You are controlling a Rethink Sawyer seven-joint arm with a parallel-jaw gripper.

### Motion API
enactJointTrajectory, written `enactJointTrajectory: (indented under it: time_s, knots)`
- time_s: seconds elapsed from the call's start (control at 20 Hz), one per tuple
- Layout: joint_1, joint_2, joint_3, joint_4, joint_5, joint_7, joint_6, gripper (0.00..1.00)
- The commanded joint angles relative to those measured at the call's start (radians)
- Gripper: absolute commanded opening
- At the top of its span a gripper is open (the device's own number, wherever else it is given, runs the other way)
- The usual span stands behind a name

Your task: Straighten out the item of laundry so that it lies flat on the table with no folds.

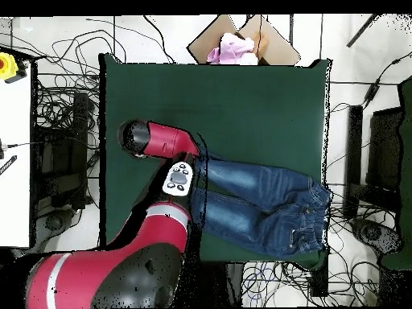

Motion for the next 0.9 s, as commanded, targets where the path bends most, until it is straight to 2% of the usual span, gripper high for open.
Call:
enactJointTrajectory:
  time_s: [0.05, 0.25, 0.5, 0.6, 0.9]
  knots:
    - [0.008, 0.032, 0.296, 0.064, 0.093, 0.142, -0.029, 0.0]
    - [0.025, 0.035, 0.272, 0.045, 0.078, 0.175, -0.015, 0.0]
    - [0.062, 0.05, 0.166, 0.018, 0.002, 0.166, -0.012, 0.0]
    - [0.103, 0.064, 0.069, -0.001, -0.048, 0.174, -0.041, 0.0]
    - [0.12, 0.123, -0.064, -0.011, -0.149, 0.143, -0.197, 0.0]
